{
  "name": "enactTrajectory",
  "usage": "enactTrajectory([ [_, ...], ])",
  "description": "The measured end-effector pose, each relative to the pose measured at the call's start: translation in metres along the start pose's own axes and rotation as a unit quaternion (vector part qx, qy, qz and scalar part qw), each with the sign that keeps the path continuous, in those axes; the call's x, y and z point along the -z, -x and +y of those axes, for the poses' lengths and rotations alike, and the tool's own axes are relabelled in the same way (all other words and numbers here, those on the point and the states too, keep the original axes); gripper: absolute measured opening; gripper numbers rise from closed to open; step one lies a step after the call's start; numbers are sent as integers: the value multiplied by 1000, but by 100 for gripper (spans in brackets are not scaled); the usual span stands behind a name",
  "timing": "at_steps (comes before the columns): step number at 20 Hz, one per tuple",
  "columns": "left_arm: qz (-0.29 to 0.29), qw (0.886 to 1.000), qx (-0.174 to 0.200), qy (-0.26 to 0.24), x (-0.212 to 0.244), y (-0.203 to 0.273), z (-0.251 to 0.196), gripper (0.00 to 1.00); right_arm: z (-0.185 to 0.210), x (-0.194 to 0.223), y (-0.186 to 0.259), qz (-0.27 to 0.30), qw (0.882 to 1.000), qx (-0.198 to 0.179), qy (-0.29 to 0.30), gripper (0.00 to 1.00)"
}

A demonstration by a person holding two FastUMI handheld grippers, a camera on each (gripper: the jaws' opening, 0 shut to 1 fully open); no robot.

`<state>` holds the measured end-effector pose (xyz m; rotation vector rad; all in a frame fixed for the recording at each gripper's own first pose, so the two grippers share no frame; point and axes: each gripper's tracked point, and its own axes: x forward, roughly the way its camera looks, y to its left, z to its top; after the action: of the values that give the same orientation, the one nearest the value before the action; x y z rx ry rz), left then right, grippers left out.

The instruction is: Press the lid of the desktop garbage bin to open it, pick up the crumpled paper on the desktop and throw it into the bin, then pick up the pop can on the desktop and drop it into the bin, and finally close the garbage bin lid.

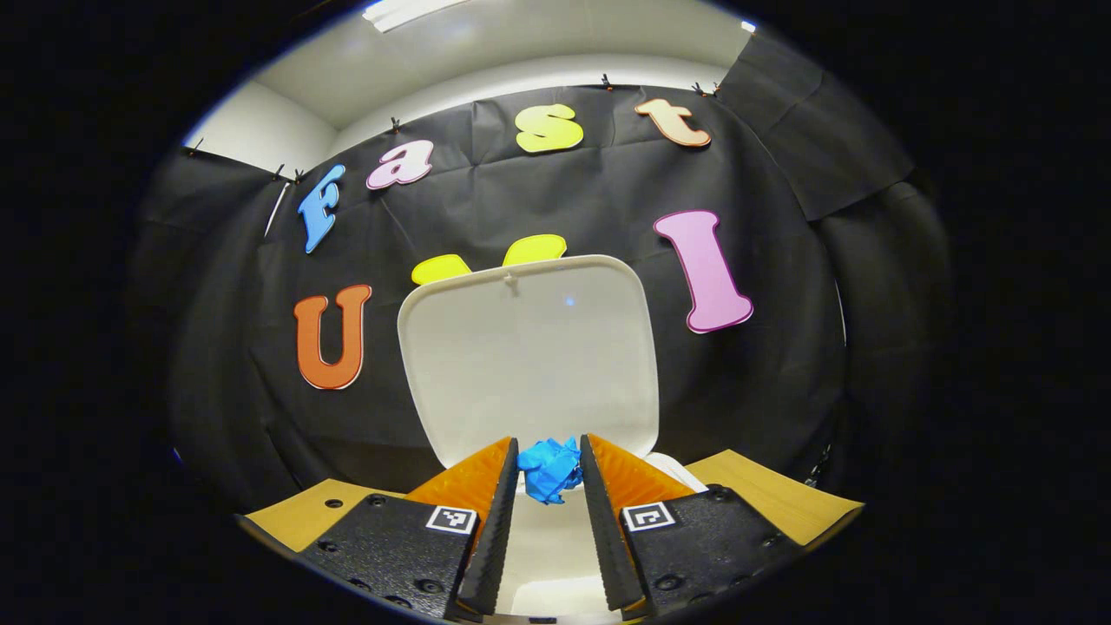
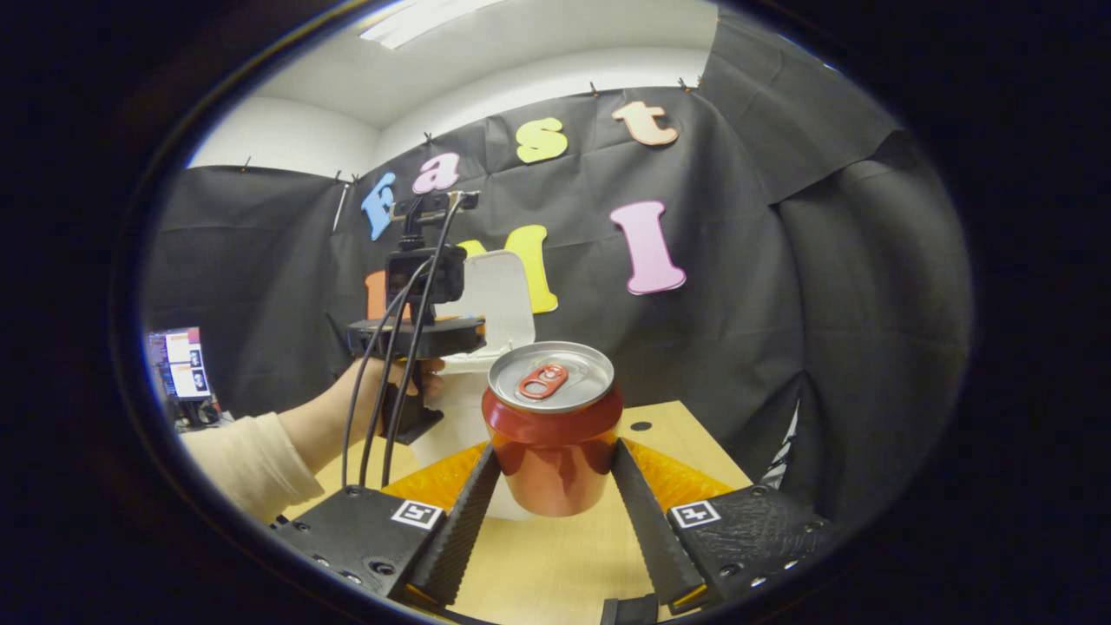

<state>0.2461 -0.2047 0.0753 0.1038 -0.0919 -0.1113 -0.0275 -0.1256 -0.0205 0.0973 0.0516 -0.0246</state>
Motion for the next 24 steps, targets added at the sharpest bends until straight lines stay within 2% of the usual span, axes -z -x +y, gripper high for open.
enactTrajectory([
  [4, 7, 1000, -9, 16, 5, 2, 7, 48, 1, 4, -1, 5, 1000, 0, 5, 80],
  [5, 13, 1000, -2, 20, 8, 4, 5, 58, 0, 3, -2, 6, 1000, 2, 6, 80],
  [8, 19, 999, 1, 30, 7, 12, 5, 71, 1, 4, -3, 6, 1000, 4, 7, 80],
  [9, 24, 999, 1, 35, 8, 15, 6, 80, 1, 7, -6, 8, 1000, 4, 8, 80],
  [12, 55, 996, 2, 65, 21, 36, 5, 88, -1, 11, -12, 14, 1000, 11, 5, 80],
  [16, 73, 995, 21, 64, 24, 76, 7, 97, -6, 16, -19, 12, 999, 26, 18, 80],
  [20, 44, 999, 10, 19, 21, 120, 36, 98, 6, 21, -23, 15, 1000, 5, 25, 80],
  [24, 35, 999, -16, 25, 29, 163, 79, 98, 3, 15, -25, 14, 999, 33, 18, 80],
])
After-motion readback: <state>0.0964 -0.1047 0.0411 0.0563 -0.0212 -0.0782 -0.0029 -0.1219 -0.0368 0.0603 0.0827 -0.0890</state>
